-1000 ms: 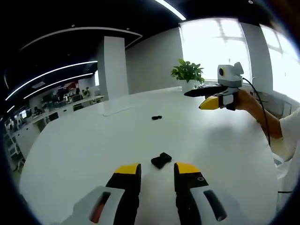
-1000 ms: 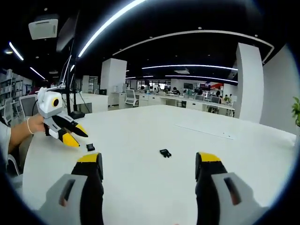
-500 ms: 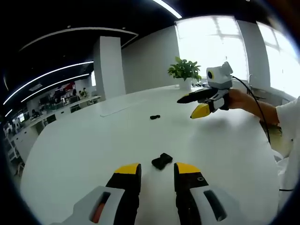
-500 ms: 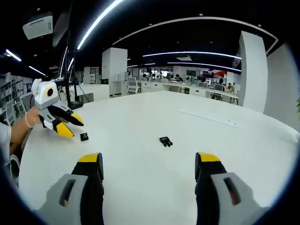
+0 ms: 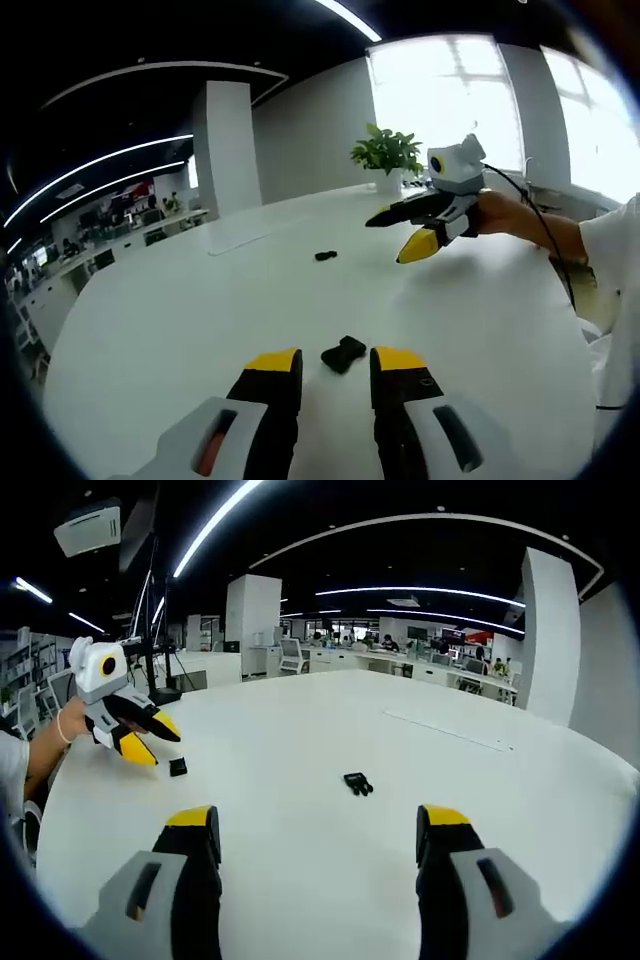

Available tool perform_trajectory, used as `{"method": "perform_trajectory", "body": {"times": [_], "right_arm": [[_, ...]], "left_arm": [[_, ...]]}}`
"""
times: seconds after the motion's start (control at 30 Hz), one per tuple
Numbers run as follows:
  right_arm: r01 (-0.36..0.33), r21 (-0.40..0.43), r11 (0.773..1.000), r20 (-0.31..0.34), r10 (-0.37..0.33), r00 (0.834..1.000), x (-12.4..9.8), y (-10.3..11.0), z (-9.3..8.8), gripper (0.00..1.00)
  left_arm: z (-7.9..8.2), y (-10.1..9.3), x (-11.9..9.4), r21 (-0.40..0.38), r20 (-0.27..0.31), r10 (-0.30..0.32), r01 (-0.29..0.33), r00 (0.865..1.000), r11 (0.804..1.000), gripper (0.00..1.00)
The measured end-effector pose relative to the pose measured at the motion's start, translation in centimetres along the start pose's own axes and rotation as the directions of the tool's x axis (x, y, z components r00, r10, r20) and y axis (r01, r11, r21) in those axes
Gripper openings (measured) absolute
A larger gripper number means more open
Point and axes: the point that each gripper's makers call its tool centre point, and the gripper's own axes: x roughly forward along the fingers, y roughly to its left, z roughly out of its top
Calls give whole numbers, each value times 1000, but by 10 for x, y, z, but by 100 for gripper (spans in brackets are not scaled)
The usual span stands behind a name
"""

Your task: Snap the two parts of the plastic buckle together until the buckle closes and remains connected.

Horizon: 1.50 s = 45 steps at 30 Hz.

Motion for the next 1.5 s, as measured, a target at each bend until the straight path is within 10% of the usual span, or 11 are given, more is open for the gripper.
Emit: {"method": "perform_trajectory", "body": {"times": [1.5], "right_arm": [[-46,48,998,3,46,999,34,-25,3,81]], "left_arm": [[8,11,7,-38,28,-21,22,999,999,26]]}}
